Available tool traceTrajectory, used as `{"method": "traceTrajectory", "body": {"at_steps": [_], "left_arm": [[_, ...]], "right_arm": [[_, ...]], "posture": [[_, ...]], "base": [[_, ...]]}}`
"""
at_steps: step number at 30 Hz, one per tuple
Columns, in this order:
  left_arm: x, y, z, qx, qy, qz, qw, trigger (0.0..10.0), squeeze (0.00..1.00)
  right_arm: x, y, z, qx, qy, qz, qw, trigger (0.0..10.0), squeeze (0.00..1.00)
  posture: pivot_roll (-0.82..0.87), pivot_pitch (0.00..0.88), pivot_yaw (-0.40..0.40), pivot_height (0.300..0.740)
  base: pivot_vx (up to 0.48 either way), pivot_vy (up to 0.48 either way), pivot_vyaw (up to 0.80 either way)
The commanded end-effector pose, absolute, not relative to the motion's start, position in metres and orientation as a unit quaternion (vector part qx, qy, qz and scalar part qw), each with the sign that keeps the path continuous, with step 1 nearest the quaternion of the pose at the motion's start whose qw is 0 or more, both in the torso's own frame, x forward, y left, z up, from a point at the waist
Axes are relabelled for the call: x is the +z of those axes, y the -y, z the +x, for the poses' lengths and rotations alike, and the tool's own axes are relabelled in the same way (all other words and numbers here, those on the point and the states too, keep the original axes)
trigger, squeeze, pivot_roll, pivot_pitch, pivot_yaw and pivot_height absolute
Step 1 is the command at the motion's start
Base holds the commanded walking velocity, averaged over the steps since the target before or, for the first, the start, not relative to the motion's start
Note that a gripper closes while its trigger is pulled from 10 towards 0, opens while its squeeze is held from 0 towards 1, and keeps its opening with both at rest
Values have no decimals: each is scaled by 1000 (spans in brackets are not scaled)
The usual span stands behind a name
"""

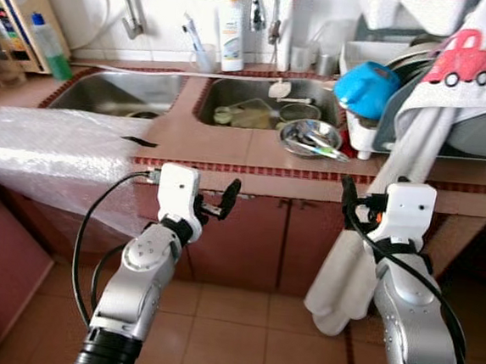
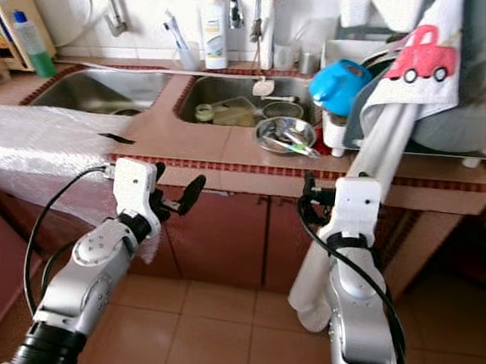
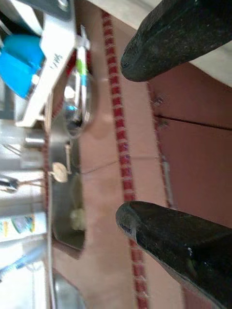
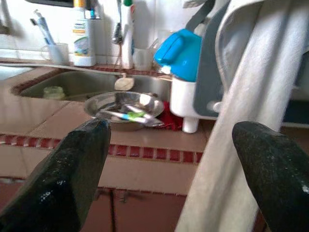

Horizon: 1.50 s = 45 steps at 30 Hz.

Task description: Kitchen organization

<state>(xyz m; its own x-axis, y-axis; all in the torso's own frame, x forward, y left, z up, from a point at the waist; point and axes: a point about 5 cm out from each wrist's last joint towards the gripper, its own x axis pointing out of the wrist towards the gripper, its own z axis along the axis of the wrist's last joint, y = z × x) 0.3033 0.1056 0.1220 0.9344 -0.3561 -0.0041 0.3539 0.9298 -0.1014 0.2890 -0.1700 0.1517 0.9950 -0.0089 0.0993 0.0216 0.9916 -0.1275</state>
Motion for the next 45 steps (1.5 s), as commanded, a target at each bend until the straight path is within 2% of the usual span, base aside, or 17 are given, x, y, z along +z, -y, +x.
{"method": "traceTrajectory", "body": {"at_steps": [1,8,19,28,33,39,44,45], "left_arm": [[114,-115,303,-171,-23,-44,984,10000,0],[102,-117,298,-162,-39,-43,985,10000,0],[102,-115,296,-136,-29,-63,988,10000,0],[98,-111,299,-132,-29,-65,989,10000,0],[83,-112,300,-134,-56,-45,988,10000,0],[51,-121,298,-125,-125,-15,984,10000,0],[-2,-141,278,-103,-235,17,966,10000,0],[-2,-141,278,-103,-235,17,966,10000,0]], "right_arm": [[147,163,289,11,46,-66,997,10000,0],[140,165,287,17,36,-76,996,10000,0],[153,156,296,61,53,-97,992,10000,0],[156,158,298,67,58,-105,990,10000,0],[147,160,298,62,43,-99,992,10000,0],[115,164,301,61,-13,-92,994,10000,0],[38,180,291,40,-162,-99,981,10000,0],[38,180,291,40,-162,-99,981,10000,0]], "posture": [[-41,6,122,740],[-40,11,99,740],[-30,6,22,740],[-47,0,14,740],[-47,0,19,740],[-44,0,27,740],[-43,0,38,740],[-43,0,38,740]], "base": [[0,0,0],[0,0,0],[0,0,0],[0,0,0],[0,0,0],[0,0,0],[0,0,0],[0,0,0]]}}
